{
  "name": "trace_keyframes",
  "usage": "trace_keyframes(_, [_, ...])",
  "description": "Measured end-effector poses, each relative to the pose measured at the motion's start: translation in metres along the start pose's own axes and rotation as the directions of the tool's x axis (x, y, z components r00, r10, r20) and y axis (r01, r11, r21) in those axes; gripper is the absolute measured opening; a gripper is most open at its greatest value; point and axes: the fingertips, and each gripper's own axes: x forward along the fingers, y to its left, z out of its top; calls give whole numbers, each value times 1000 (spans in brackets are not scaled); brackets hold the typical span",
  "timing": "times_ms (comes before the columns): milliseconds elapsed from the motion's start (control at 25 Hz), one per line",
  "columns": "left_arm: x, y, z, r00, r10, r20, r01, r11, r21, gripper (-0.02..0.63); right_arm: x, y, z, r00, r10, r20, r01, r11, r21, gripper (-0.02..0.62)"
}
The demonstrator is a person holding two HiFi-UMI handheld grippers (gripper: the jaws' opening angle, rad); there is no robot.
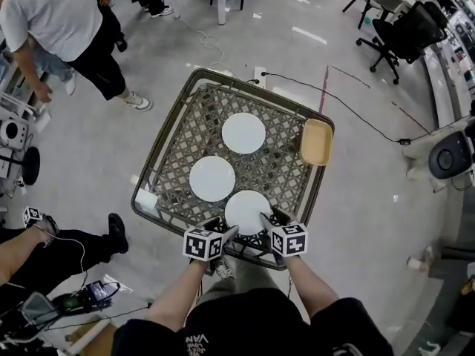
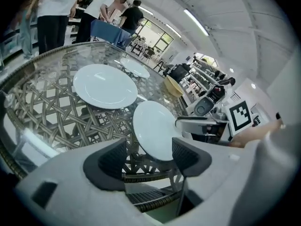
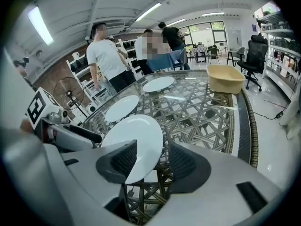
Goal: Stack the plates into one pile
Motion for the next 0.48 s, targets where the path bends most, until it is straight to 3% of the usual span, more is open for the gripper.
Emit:
trace_keyframes(240, [3, 3, 6, 1000, 14, -25, -15, 999, -42, 299, 7, 3, 1, 1000, -1, -23, 1, 1000, 20, 195])
trace_keyframes(480, [6, -7, 7, 999, 5, -45, -6, 1000, -16, 299, 7, 9, 3, 999, 14, -32, -14, 1000, 16, 193])
